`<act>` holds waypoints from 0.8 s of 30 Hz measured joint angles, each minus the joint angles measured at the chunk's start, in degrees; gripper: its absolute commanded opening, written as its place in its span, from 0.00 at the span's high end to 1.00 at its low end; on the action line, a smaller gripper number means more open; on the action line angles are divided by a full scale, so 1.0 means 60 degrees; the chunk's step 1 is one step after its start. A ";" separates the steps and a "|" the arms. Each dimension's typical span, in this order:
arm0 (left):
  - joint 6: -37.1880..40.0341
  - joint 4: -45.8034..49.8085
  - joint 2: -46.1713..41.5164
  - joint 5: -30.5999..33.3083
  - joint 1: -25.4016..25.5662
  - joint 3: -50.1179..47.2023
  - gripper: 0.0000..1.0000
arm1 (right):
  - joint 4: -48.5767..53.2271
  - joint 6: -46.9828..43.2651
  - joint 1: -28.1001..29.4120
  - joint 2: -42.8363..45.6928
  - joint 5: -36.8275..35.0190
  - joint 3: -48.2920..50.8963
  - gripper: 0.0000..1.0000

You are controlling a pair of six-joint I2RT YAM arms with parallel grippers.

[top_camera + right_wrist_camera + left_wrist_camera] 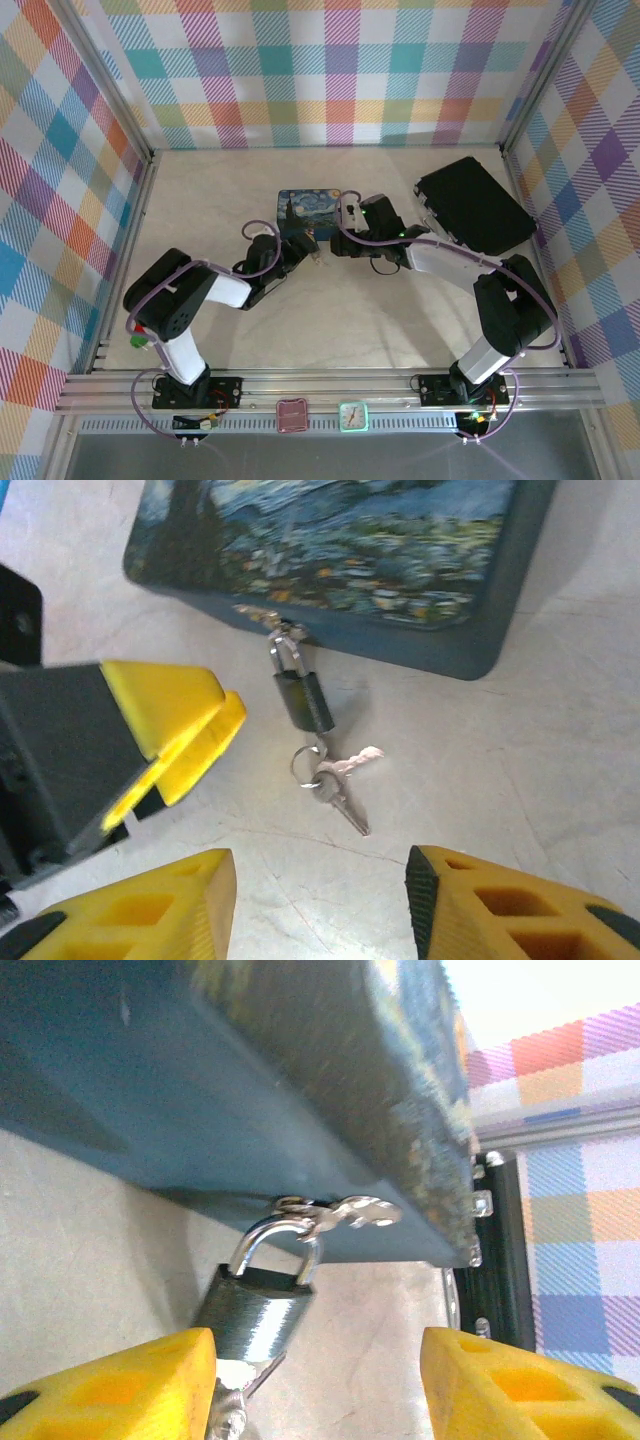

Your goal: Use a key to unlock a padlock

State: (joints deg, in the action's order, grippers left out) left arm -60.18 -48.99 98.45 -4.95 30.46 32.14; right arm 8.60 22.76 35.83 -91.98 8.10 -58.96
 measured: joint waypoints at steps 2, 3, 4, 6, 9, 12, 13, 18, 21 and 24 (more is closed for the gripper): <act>0.0087 0.0459 -0.0543 -0.0062 -0.0244 -0.0011 0.37 | 0.0288 -0.0423 0.0251 -0.0153 -0.0160 -0.0321 0.45; 0.0149 0.0725 -0.0823 -0.0153 -0.0437 -0.0011 0.36 | 0.0474 -0.0619 0.0364 -0.0317 -0.0255 -0.0561 0.43; 0.0182 0.0936 -0.1027 -0.0259 -0.0634 -0.0011 0.36 | 0.0590 -0.0743 0.0448 -0.0495 -0.0310 -0.0758 0.42; 0.0226 0.1421 -0.1377 -0.0535 -0.1137 0.0018 0.36 | 0.0827 -0.0984 0.0648 -0.0914 -0.0484 -0.1198 0.40; 0.0437 0.2441 -0.1778 -0.0860 -0.1931 0.0204 0.35 | 0.1169 -0.1249 0.1005 -0.1552 -0.0849 -0.1763 0.39; 0.0787 0.3432 -0.2339 -0.0911 -0.2412 0.0415 0.33 | 0.1483 -0.1308 0.1341 -0.2113 -0.1373 -0.2299 0.39; 0.0933 0.3661 -0.2524 -0.0911 -0.2495 0.0470 0.33 | 0.1555 -0.1304 0.1428 -0.2251 -0.1537 -0.2430 0.39; 0.1446 0.4149 -0.3187 -0.1035 -0.2601 0.0634 0.34 | 0.1606 -0.1089 0.1679 -0.2747 -0.2178 -0.2692 0.37; 0.1690 0.4091 -0.3111 -0.1395 -0.2579 0.0630 0.34 | 0.1555 -0.0936 0.1665 -0.2779 -0.2412 -0.2674 0.34; 0.2095 0.3898 -0.2787 -0.1632 -0.2357 0.0630 0.35 | 0.1239 -0.0827 0.1625 -0.2616 -0.2652 -0.2415 0.31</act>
State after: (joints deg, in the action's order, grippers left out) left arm -47.62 -25.61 81.73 -14.74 16.32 35.92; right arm 16.03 17.80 45.58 -107.68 -7.81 -73.45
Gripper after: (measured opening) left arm 0.656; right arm 0.673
